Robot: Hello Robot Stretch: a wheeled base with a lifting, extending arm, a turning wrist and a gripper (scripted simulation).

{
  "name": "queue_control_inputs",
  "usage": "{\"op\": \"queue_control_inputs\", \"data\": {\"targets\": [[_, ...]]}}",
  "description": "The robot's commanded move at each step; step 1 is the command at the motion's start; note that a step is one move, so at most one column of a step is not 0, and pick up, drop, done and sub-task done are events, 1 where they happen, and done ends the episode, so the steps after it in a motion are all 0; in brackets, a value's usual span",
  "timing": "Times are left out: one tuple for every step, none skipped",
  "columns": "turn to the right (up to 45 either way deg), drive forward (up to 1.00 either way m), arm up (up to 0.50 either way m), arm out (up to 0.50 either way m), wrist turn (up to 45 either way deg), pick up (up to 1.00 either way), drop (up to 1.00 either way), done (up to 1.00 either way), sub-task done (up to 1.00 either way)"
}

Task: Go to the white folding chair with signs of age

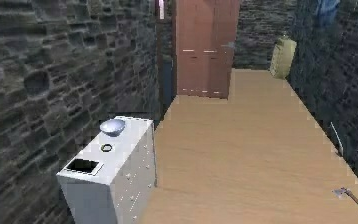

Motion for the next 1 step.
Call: {"op": "queue_control_inputs", "data": {"targets": [[12.0,0.0,0.0,0.0,0.0,0.0,0.0,0.0,0.0]]}}
